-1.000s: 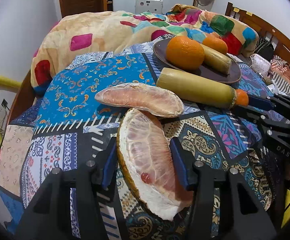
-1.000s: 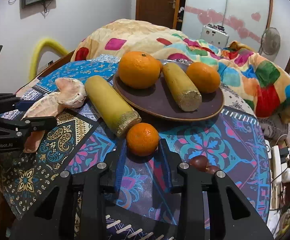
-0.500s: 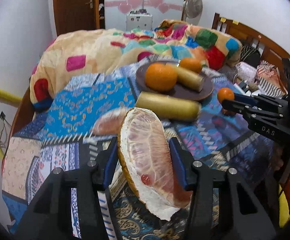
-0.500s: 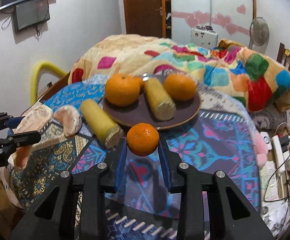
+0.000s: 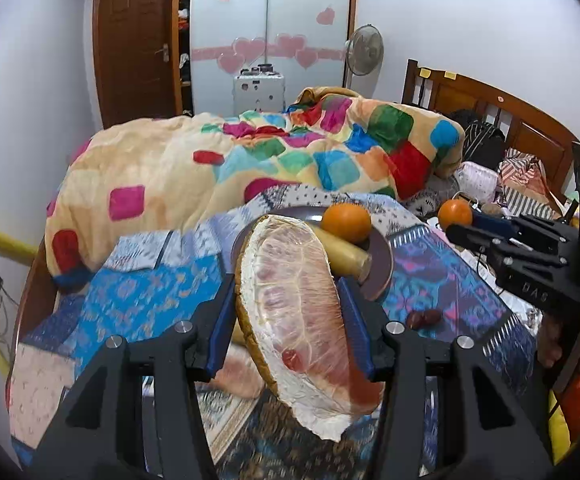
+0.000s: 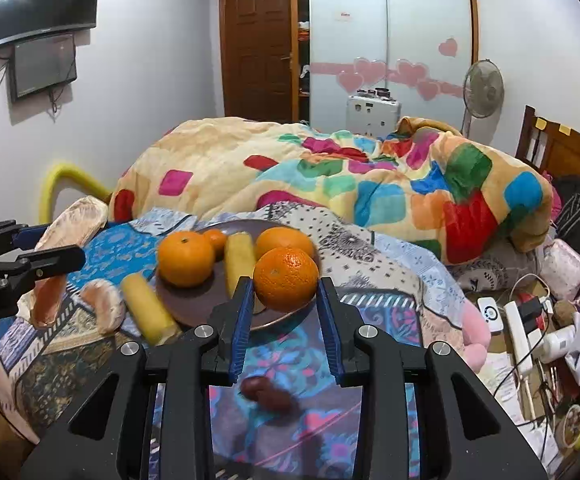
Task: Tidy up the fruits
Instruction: 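Carry the pomelo wedge and tangerine over the purple plate with both tools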
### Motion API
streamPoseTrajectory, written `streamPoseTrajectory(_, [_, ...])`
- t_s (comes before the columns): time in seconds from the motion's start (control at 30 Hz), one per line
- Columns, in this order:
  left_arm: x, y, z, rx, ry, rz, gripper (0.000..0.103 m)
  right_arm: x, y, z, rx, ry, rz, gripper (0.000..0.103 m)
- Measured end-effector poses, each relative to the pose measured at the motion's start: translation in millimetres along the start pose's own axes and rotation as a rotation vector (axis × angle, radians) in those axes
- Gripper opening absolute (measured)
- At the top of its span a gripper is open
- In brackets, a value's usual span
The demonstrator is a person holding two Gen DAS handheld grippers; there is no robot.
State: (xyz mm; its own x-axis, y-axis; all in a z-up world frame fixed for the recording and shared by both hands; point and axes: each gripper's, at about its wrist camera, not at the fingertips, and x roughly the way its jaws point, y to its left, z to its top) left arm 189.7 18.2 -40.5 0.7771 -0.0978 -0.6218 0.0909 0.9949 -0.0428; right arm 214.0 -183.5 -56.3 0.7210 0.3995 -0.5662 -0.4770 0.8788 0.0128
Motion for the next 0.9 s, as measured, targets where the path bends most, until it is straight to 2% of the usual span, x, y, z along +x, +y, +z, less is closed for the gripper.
streamPoseTrajectory(0.33, [55, -22, 19, 0.034, 0.033, -0.005, 0.05, 34, -9, 1, -0.026, 0.037, -0.006, 0.03])
streamPoseTrajectory(0.6, [99, -35, 22, 0.064, 0.082, 0.003, 0.05, 71, -11, -5, -0.039, 0.125, 0.024, 0.03])
streamPoseTrajectory(0.7, [108, -39, 23, 0.08, 0.091, 0.009, 0.05, 81, -11, -7, -0.046, 0.154, 0.038, 0.03])
streamPoseTrajectory(0.9, [117, -48, 24, 0.126, 0.09, 0.019, 0.05, 86, -8, -7, -0.059, 0.156, 0.048, 0.03])
